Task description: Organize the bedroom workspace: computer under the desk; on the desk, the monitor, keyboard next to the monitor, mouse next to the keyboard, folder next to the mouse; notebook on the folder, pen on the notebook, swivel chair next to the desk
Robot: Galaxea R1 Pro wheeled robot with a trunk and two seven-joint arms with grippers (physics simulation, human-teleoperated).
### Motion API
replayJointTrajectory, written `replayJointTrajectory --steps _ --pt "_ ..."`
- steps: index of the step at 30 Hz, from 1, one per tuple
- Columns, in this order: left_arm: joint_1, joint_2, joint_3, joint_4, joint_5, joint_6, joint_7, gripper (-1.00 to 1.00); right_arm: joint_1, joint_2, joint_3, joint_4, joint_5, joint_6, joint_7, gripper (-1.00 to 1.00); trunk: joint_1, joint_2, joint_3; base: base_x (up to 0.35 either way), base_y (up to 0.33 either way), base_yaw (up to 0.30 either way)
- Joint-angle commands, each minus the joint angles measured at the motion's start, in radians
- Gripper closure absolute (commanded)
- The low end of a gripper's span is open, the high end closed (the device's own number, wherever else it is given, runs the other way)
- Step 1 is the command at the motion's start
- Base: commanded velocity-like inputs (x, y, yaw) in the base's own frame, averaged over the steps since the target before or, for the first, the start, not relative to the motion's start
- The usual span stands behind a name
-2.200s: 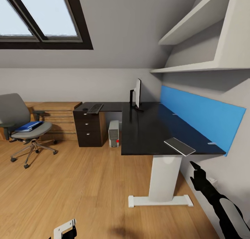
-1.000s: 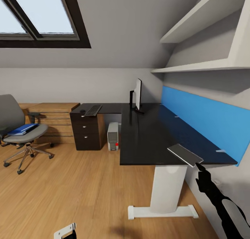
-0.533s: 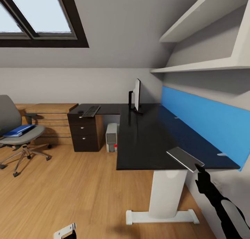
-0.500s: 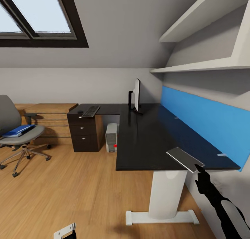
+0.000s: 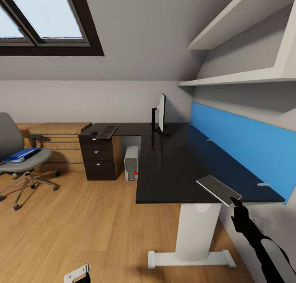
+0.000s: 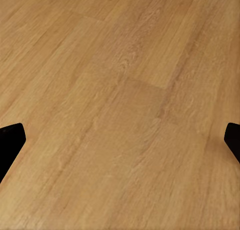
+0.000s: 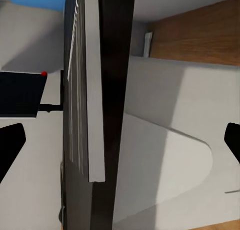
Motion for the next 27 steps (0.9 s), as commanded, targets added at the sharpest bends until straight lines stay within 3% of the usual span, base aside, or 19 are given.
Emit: replayJointTrajectory --steps 1,27 --pt "0.000 0.000 0.000 -0.002 0.007 0.000 0.003 -1.00 -0.001 0.000 -0.002 -0.001 -0.008 0.004 -0.006 -1.00 0.000 0.000 -0.001 0.003 -0.002 0.000" --pt "0.000 0.000 0.000 -0.002 0.008 0.000 0.001 -1.00 -0.002 0.004 0.006 0.001 -0.009 0.002 -0.006 -1.00 0.000 0.000 -0.001 0.000 0.000 0.000"
